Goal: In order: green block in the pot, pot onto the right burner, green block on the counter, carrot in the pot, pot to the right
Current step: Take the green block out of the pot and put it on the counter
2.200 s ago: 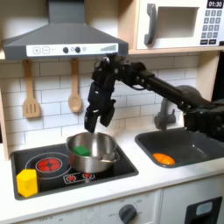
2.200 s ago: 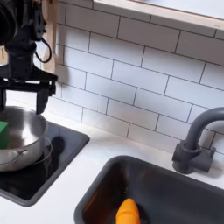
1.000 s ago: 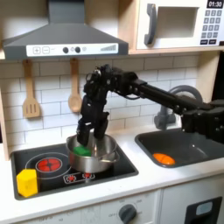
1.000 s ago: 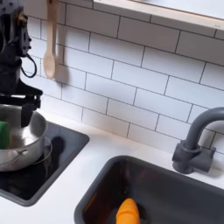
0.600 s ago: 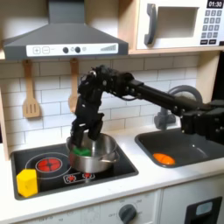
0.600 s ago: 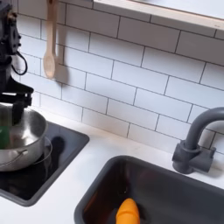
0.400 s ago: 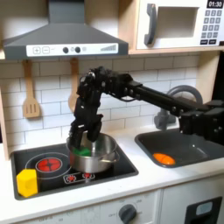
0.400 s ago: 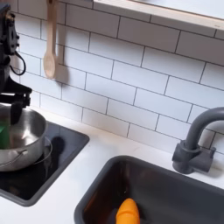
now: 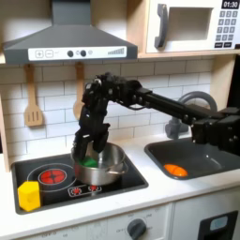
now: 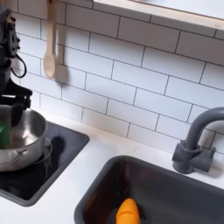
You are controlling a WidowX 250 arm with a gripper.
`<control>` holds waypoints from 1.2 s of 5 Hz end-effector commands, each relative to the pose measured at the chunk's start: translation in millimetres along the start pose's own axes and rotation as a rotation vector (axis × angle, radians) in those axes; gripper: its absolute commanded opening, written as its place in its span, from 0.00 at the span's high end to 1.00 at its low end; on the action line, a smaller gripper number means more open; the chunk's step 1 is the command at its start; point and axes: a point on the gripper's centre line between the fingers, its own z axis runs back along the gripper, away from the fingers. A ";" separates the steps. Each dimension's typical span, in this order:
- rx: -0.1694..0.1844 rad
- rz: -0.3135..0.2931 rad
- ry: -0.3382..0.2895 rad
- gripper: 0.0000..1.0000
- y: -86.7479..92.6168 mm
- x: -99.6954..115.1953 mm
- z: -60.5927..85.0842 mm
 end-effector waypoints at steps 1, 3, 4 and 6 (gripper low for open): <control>-0.012 -0.003 0.007 0.00 -0.9 -2.2 -3.5; -0.014 -0.010 0.023 0.00 1.8 -10.0 -10.1; -0.012 -0.028 0.041 0.00 -2.2 -11.0 -20.9; -0.030 -0.023 0.050 0.00 2.4 -15.5 -20.7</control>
